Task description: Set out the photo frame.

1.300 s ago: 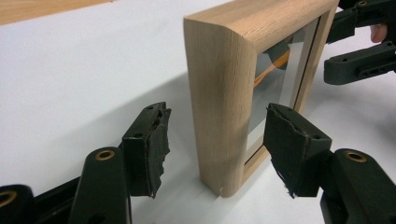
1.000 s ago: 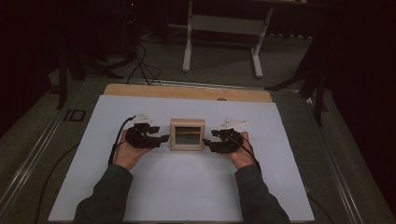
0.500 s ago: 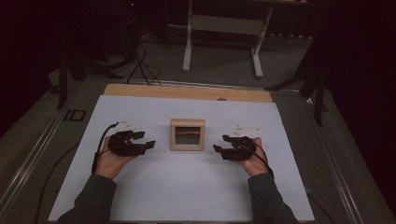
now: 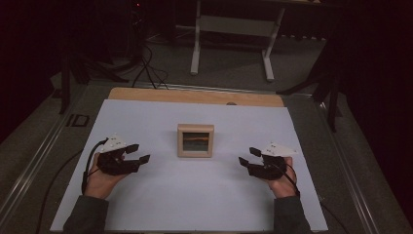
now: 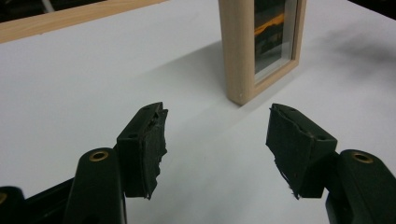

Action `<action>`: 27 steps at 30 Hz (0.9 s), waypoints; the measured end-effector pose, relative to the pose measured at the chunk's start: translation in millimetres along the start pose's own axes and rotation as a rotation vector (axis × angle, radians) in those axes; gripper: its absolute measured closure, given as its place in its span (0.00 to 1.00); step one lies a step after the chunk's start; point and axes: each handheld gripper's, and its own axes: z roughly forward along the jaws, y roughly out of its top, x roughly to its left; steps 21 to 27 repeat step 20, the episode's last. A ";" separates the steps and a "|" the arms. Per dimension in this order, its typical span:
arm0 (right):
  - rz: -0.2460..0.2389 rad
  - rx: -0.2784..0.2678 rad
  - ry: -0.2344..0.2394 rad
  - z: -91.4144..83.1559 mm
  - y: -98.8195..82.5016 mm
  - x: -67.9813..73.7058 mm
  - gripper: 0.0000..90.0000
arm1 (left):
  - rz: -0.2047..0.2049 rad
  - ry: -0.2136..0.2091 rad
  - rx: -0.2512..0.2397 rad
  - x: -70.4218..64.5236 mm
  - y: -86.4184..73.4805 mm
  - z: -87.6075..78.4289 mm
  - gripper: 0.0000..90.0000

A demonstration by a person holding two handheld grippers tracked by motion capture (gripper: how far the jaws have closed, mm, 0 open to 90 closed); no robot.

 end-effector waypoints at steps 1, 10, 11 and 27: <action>0.004 -0.010 -0.004 -3.7 -2.8 -0.1 0.45 | -0.001 0.007 -0.005 0.3 -3.6 -3.2 0.42; 0.045 -0.061 -0.049 -29.0 -29.3 -3.1 0.43 | 0.010 0.056 -0.058 -2.6 -25.5 -21.7 0.42; 0.053 -0.064 -0.051 -30.9 -31.4 -3.0 0.43 | 0.009 0.058 -0.064 -3.6 -27.2 -23.0 0.42; 0.071 -0.073 -0.072 -33.3 -44.4 -5.4 0.42 | 0.056 0.094 -0.021 -14.1 -39.8 -21.6 0.42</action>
